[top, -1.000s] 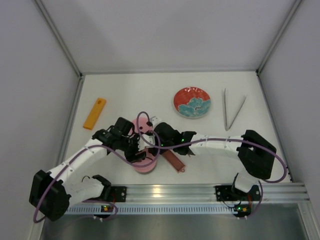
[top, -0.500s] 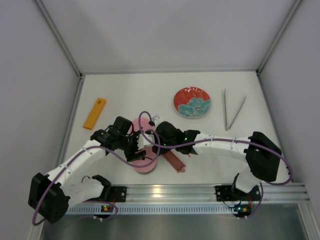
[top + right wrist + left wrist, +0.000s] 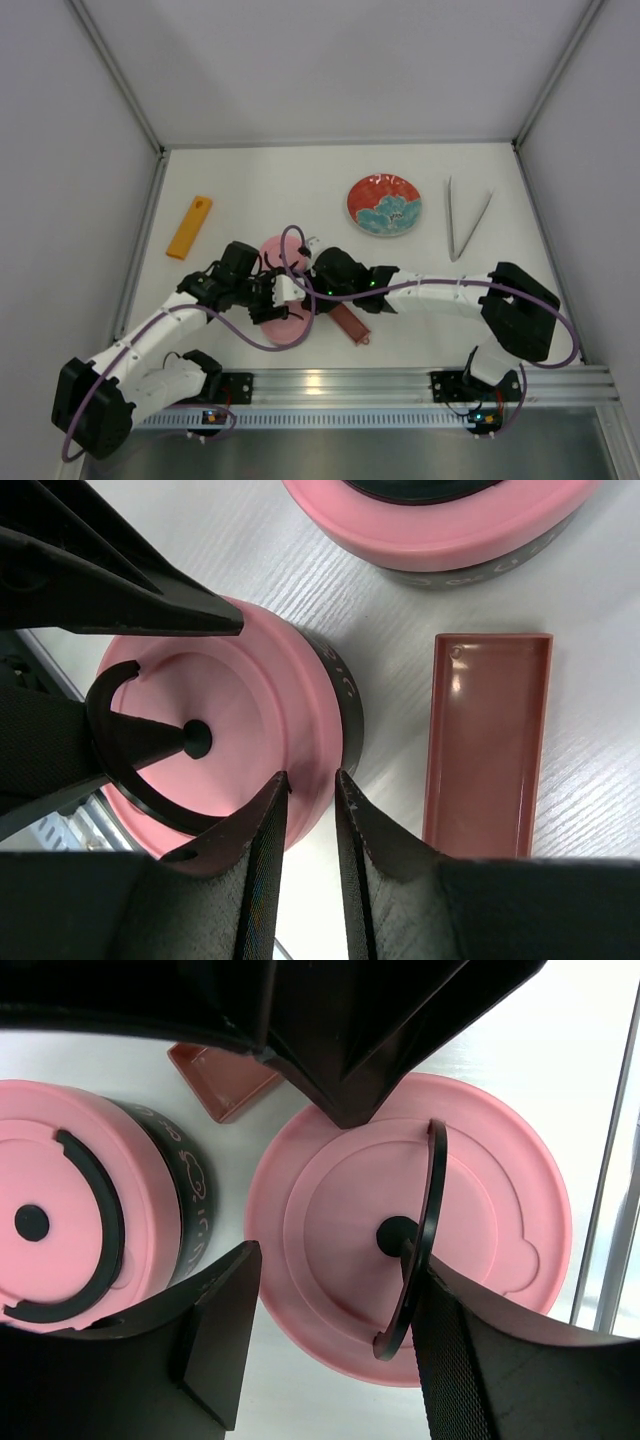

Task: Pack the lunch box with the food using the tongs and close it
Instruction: Close the box lid on the packing box, then pick up the packing box from the center of the board, then place the packing box into the packing box.

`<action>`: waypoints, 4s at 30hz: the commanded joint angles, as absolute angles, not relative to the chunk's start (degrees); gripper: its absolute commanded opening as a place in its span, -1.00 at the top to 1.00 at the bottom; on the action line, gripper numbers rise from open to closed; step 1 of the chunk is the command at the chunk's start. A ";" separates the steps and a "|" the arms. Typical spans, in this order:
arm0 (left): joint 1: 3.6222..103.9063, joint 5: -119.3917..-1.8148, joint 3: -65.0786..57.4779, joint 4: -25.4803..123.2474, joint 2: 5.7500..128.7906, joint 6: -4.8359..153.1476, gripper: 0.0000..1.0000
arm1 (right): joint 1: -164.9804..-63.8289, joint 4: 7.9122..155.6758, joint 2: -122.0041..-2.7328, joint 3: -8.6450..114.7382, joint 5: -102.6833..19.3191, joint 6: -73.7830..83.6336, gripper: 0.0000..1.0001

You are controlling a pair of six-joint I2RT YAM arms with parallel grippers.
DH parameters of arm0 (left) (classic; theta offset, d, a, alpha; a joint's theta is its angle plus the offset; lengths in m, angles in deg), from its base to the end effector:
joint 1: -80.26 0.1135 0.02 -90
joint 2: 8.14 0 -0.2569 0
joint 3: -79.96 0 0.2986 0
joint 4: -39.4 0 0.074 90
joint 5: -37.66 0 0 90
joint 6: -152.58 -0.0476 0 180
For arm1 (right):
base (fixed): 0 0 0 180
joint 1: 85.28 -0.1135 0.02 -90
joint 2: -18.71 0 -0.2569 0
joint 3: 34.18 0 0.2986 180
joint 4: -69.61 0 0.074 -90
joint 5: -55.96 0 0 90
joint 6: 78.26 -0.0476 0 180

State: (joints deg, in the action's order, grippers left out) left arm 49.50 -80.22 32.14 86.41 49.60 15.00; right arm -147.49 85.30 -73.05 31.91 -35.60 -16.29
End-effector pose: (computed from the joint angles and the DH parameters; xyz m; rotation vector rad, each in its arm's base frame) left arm 0.1952 -0.1421 0.1820 1.6951 1.7935 -0.4975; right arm 0.1799 0.3441 0.1606 -0.7317 2.3287 0.8051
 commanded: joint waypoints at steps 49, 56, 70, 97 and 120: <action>49.41 -87.50 10.36 110.05 57.17 8.08 1.00 | -144.96 88.58 -64.70 31.47 -31.59 -13.40 0.16; 49.41 -86.45 6.68 110.49 57.43 9.84 1.00 | -142.41 89.20 -59.97 29.19 -26.84 -18.83 0.21; 50.82 -79.69 -6.24 109.97 62.35 10.37 1.00 | -139.86 94.47 -53.18 33.30 -16.64 -17.70 0.25; 63.30 -87.24 -12.76 104.95 76.50 10.54 1.00 | -139.51 89.46 -63.73 39.29 -19.45 -18.06 0.26; 65.06 -90.75 -16.53 114.88 81.60 3.78 0.95 | -139.24 90.87 -68.12 44.82 -21.21 -16.65 0.24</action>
State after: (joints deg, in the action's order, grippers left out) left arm 64.93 -87.52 -15.07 112.18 80.55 6.52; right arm -140.11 91.50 -67.85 41.90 -21.05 -17.76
